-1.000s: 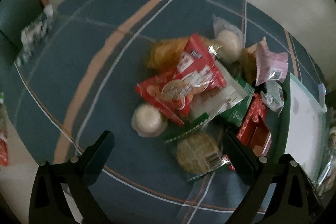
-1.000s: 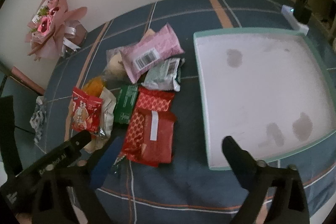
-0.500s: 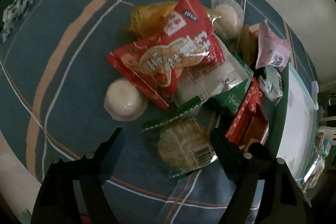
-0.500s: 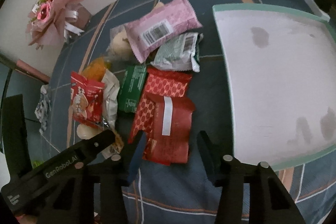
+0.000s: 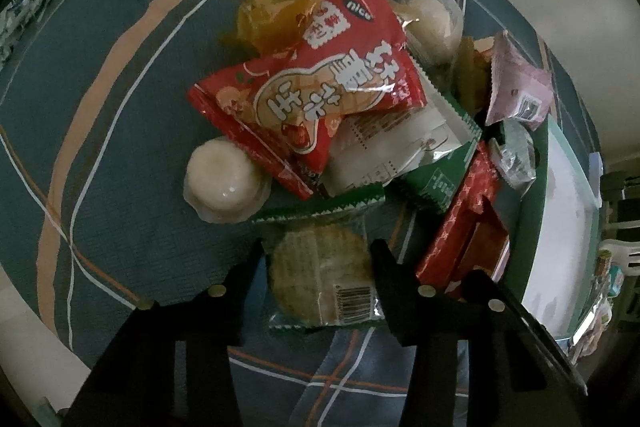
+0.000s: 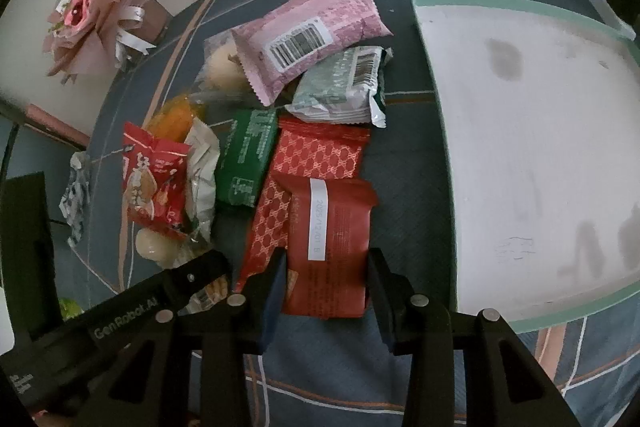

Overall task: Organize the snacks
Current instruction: 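Grasp the round cookie packet with the left gripper while the right grasps the red wafer packet, then carry both packets into the white tray and open both grippers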

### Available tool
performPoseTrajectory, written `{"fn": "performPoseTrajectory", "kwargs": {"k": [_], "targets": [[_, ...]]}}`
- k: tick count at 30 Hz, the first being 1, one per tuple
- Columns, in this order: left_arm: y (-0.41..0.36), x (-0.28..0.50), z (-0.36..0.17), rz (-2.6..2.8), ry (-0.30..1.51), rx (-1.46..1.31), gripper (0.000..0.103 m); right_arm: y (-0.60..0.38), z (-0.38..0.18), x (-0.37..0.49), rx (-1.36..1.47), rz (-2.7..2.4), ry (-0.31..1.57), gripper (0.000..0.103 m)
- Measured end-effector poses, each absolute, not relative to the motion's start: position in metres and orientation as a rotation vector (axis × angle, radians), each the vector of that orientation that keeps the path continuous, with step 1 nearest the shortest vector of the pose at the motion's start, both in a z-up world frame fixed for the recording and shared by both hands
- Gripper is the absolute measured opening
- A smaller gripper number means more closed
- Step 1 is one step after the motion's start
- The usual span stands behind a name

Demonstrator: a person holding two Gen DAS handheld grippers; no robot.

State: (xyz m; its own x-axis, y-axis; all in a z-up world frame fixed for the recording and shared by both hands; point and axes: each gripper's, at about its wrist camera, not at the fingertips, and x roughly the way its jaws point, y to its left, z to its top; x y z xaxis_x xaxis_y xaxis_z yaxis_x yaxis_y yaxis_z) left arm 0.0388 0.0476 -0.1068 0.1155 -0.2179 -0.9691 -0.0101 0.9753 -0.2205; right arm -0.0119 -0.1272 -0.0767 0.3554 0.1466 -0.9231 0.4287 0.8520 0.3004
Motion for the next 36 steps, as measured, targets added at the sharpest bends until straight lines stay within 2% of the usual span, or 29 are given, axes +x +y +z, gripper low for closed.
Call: {"fn": "performPoseTrajectory", "kwargs": {"k": [13, 19, 27, 36], "targets": [[0.057, 0.03, -0.043, -0.163, 1.309, -0.205, 0.051, -0.13, -0.054, -0.019, 0.583, -0.191, 1.162, 0.042], [0.036, 0.028, -0.013, -0.192, 1.235, -0.154, 0.051, -0.142, -0.041, -0.026, 0.597, -0.238, 1.131, 0.042], [-0.033, 0.025, 0.015, -0.326, 1.179, -0.03, 0.051, -0.19, -0.023, -0.049, 0.604, -0.447, 1.082, 0.042], [-0.113, 0.006, 0.019, -0.483, 1.157, 0.119, 0.051, -0.254, -0.023, -0.083, 0.717, -0.654, 1.042, 0.042]]}}
